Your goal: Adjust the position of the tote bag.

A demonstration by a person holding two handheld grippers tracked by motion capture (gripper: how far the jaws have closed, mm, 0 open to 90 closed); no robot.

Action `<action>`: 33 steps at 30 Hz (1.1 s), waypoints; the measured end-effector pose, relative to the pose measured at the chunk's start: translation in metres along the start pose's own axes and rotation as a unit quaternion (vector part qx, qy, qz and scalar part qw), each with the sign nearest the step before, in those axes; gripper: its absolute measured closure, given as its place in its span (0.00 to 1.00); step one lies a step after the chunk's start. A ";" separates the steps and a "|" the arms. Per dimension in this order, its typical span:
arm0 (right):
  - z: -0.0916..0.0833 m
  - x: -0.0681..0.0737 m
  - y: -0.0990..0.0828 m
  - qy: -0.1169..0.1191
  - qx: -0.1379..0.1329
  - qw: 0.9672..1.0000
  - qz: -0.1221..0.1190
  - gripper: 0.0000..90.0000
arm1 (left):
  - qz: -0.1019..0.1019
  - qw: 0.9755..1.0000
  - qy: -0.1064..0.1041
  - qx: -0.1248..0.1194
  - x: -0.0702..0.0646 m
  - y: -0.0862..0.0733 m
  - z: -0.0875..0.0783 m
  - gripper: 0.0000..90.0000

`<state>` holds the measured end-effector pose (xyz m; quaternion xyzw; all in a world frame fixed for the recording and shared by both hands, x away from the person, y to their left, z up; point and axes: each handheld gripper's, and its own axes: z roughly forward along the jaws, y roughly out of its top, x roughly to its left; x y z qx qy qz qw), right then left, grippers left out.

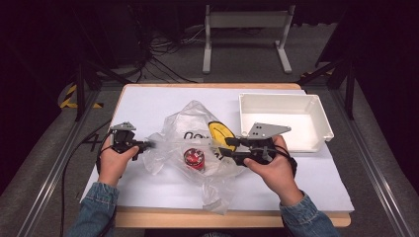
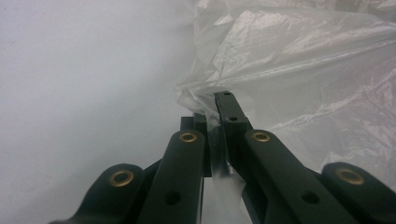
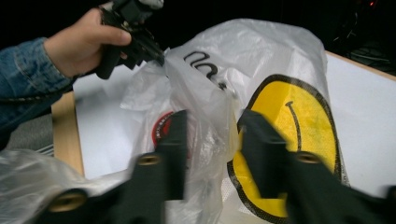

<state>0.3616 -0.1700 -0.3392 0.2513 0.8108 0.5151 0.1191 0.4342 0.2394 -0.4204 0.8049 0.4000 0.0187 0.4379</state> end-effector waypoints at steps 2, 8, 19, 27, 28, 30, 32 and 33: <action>0.006 -0.004 -0.002 -0.008 0.004 1.000 -0.002 0.91 | -0.001 1.000 0.001 0.000 0.000 0.000 0.001 0.99; 0.028 -0.023 -0.021 -0.059 0.038 0.998 -0.002 0.99 | -0.001 1.000 0.004 0.005 0.002 -0.002 0.003 0.99; 0.054 -0.039 -0.049 -0.100 0.091 0.991 -0.005 1.00 | -0.016 0.999 0.017 0.035 0.010 -0.008 0.013 0.99; 0.063 -0.044 -0.064 -0.107 0.135 0.985 -0.008 1.00 | -0.020 0.998 0.024 0.060 0.015 -0.012 0.014 0.99; 0.063 -0.044 -0.064 -0.107 0.135 0.985 -0.008 1.00 | -0.020 0.998 0.024 0.060 0.015 -0.012 0.014 0.99; 0.063 -0.045 -0.067 -0.107 0.146 0.983 -0.007 1.00 | -0.020 0.997 0.024 0.067 0.014 -0.012 0.015 0.99; 0.063 -0.046 -0.071 -0.104 0.156 0.982 -0.005 1.00 | -0.019 0.997 0.023 0.069 0.014 -0.012 0.016 0.99; 0.063 -0.046 -0.071 -0.103 0.159 0.982 -0.005 1.00 | -0.017 0.997 0.021 0.073 0.013 -0.012 0.016 0.99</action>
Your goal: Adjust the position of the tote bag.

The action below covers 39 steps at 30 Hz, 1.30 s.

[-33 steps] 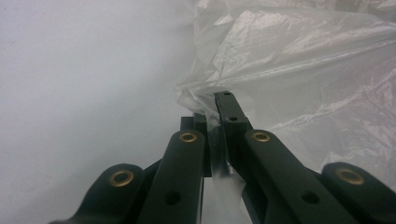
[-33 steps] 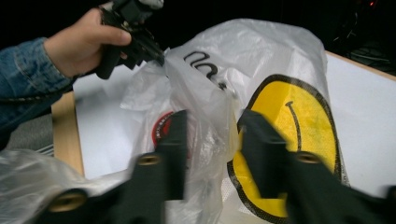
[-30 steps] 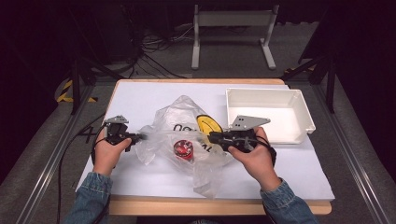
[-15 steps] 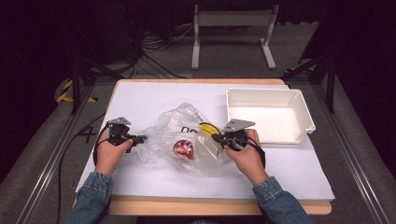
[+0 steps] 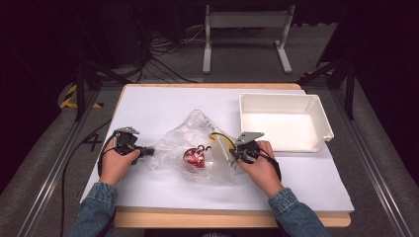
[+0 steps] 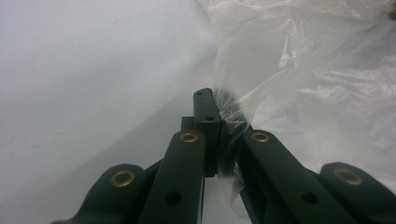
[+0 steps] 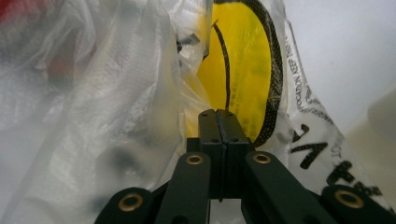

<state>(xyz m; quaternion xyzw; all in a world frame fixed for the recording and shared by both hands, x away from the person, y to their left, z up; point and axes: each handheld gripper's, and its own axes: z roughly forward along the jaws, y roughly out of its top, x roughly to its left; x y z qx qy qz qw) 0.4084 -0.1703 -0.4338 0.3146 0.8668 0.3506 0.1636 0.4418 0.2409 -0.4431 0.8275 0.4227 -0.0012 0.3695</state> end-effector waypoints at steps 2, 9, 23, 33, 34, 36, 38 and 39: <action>0.000 -0.001 -0.002 0.003 0.004 1.000 0.003 1.00 | 0.001 1.000 -0.001 0.005 -0.001 0.000 0.001 0.99; -0.003 -0.004 -0.004 0.013 0.012 1.000 0.013 0.99 | 0.003 1.000 -0.007 0.015 -0.002 0.000 0.003 0.99; -0.055 -0.014 0.007 0.029 -0.043 0.998 0.040 0.37 | 0.028 0.999 -0.026 -0.016 -0.007 0.003 -0.020 0.32; -0.089 -0.012 0.021 0.050 -0.105 0.992 0.039 0.28 | 0.043 0.998 -0.034 -0.041 -0.012 0.005 -0.042 0.12; -0.091 -0.011 0.023 0.054 -0.111 0.992 0.039 0.28 | 0.039 0.998 -0.034 -0.044 -0.013 0.006 -0.044 0.13; -0.093 -0.008 0.026 0.058 -0.118 0.991 0.036 0.28 | 0.035 0.997 -0.030 -0.054 -0.015 0.007 -0.045 0.16; -0.095 -0.004 0.030 0.065 -0.129 0.989 0.031 0.28 | 0.033 0.997 -0.026 -0.066 -0.016 0.008 -0.046 0.18; -0.097 -0.001 0.033 0.072 -0.135 0.988 0.028 0.27 | 0.033 0.997 -0.022 -0.071 -0.015 0.008 -0.046 0.18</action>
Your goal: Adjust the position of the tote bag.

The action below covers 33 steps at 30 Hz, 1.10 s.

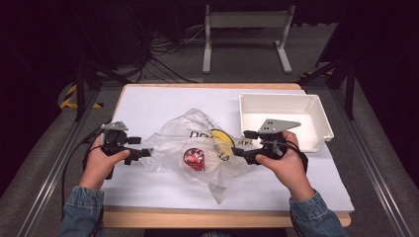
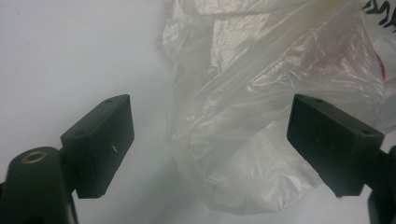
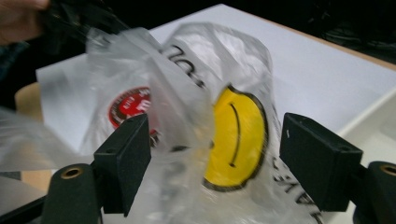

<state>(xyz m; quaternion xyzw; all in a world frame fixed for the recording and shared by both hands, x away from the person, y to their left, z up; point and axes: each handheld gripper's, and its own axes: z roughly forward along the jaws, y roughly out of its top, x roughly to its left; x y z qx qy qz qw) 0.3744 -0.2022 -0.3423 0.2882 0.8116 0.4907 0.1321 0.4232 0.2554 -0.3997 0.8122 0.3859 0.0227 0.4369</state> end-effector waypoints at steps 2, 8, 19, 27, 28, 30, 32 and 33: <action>-0.001 0.005 0.005 0.009 -0.015 1.000 -0.002 0.26 | -0.005 1.000 0.002 -0.007 0.000 0.000 0.001 0.22; -0.001 0.015 0.015 0.031 -0.045 0.998 -0.009 0.30 | -0.017 0.999 0.008 -0.027 -0.001 0.002 0.001 0.23; 0.013 0.041 0.036 0.075 -0.077 0.994 -0.038 0.69 | -0.026 0.998 0.027 -0.052 -0.007 0.005 0.002 0.23; 0.037 0.052 0.038 0.097 -0.063 0.992 -0.046 0.72 | -0.015 0.998 0.024 -0.062 -0.010 0.007 -0.002 0.16; 0.041 0.053 0.038 0.099 -0.062 0.992 -0.046 0.71 | -0.016 0.998 0.022 -0.064 -0.011 0.008 -0.002 0.16; 0.047 0.052 0.035 0.103 -0.055 0.992 -0.043 0.71 | -0.012 0.997 0.021 -0.068 -0.012 0.008 -0.004 0.16; 0.052 0.051 0.031 0.105 -0.048 0.993 -0.039 0.70 | -0.008 0.997 0.019 -0.073 -0.012 0.008 -0.005 0.15; 0.055 0.051 0.030 0.106 -0.044 0.993 -0.036 0.69 | -0.003 0.997 0.021 -0.074 -0.012 0.009 -0.006 0.15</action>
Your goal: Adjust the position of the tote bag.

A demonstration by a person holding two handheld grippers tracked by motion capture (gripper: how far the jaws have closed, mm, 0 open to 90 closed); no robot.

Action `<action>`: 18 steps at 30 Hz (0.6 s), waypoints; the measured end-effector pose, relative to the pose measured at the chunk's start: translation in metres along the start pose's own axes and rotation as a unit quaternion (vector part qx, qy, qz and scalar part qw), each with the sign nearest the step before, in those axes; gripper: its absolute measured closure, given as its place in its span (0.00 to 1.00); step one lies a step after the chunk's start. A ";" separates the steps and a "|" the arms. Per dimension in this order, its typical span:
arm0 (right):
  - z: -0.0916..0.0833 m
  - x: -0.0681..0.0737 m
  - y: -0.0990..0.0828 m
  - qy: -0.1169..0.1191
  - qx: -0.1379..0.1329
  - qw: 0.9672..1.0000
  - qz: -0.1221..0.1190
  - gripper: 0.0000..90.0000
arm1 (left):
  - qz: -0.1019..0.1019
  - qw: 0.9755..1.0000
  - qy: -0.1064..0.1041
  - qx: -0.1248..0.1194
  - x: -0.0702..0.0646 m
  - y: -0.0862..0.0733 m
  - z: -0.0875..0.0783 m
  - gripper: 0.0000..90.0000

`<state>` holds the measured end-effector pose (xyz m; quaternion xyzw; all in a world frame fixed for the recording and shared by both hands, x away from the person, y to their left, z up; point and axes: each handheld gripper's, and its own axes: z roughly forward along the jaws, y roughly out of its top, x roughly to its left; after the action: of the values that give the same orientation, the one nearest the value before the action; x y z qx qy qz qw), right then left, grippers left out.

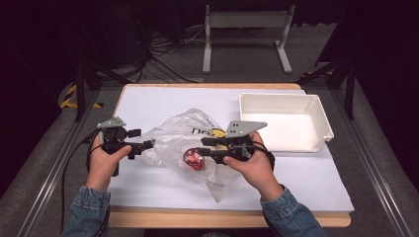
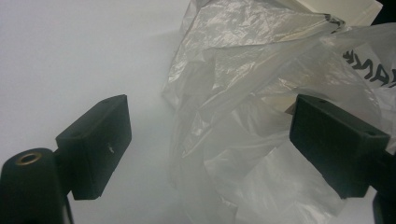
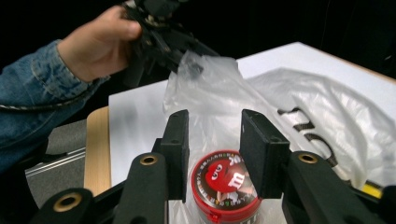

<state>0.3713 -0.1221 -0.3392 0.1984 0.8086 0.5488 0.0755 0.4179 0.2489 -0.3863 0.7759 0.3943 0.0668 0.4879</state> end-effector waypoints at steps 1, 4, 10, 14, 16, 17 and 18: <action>0.002 -0.001 -0.002 0.001 0.003 1.000 0.003 0.69 | -0.001 1.000 -0.001 -0.002 -0.001 0.000 0.000 0.15; 0.006 -0.004 -0.006 0.002 0.014 1.000 0.010 0.68 | -0.001 1.000 -0.006 -0.010 -0.003 0.001 -0.003 0.14; 0.012 -0.008 -0.013 0.005 0.036 0.999 0.024 0.67 | 0.008 1.000 -0.006 -0.015 -0.003 0.003 -0.005 0.14; 0.015 -0.008 -0.020 0.012 0.052 0.998 0.027 0.62 | 0.002 1.000 -0.012 -0.016 -0.005 0.002 -0.005 0.14; 0.017 -0.007 -0.023 0.020 0.061 0.998 0.027 0.58 | 0.006 1.000 -0.012 -0.015 -0.005 0.002 -0.005 0.14; 0.018 -0.006 -0.024 0.024 0.068 0.997 0.026 0.56 | 0.006 1.000 -0.012 -0.014 -0.006 0.002 -0.005 0.14; 0.019 -0.005 -0.026 0.024 0.075 0.997 0.023 0.55 | 0.010 1.000 -0.012 -0.013 -0.006 0.002 -0.005 0.14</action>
<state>0.3759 -0.1161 -0.3707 0.2086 0.8443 0.4928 0.0283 0.4131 0.2481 -0.3804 0.7741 0.3797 0.0678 0.5020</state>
